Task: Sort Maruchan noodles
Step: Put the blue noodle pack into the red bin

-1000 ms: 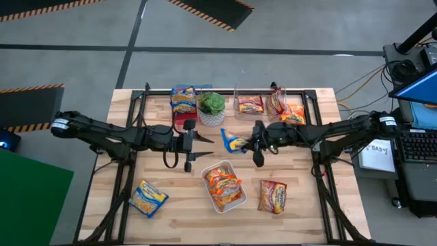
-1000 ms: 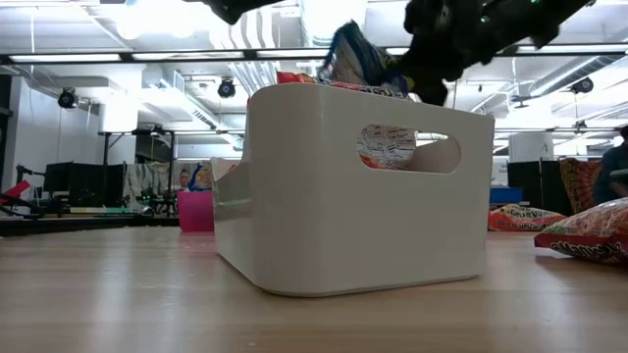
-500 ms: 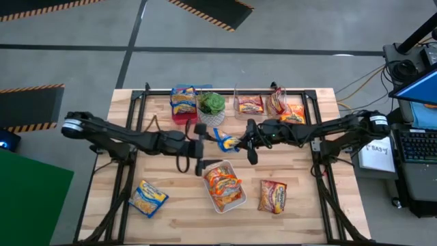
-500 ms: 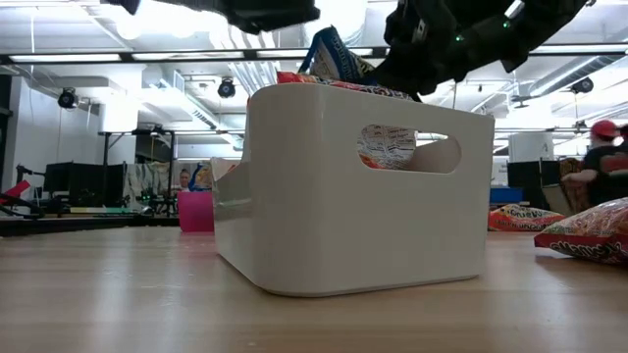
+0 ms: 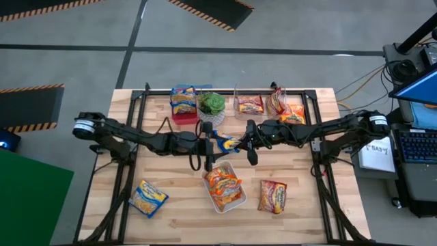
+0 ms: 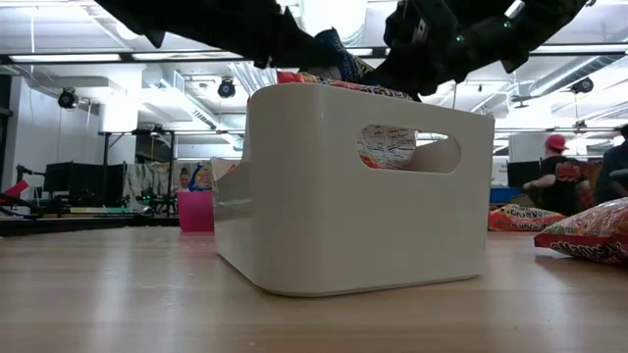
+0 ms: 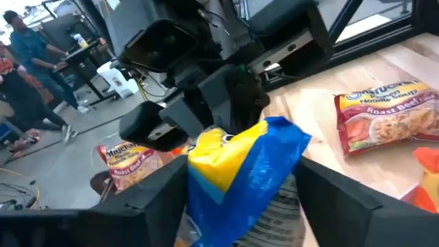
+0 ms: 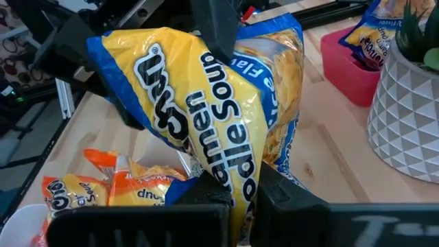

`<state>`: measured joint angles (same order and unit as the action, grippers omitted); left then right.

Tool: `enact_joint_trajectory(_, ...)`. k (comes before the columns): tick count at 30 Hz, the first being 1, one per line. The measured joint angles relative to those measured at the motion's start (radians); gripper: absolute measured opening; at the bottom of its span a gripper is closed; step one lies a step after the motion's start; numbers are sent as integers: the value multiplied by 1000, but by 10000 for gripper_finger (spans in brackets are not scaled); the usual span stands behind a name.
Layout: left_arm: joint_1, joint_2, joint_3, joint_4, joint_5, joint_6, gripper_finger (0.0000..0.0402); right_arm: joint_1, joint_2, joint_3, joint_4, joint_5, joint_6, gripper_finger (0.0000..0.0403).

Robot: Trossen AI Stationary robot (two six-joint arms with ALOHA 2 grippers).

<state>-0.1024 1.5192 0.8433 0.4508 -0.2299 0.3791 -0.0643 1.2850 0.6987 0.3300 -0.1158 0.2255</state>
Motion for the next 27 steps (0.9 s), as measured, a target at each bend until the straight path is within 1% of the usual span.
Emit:
enact_joint_trajectory(3,0,-1,0,1,-10,6,191,0,0,0,1,5,4,9)
enact_joint_trajectory(6,0,-3,0,6,-56,6,142,-1,0,0,12,14,27,13)
enact_joint_trajectory(9,0,-3,0,6,-86,6,101,-2,0,0,17,33,43,30)
enact_joint_trajectory(11,0,-3,0,6,-89,6,84,-2,0,0,17,47,44,47)
enact_joint_trajectory(14,0,-3,0,5,-90,4,76,-2,-1,0,22,62,44,80)
enact_joint_trajectory(21,-2,-3,0,4,-85,1,74,-2,-2,0,25,66,44,159)
enact_joint_trajectory(27,-2,-9,0,-1,-85,1,74,-2,-13,0,22,67,52,199)
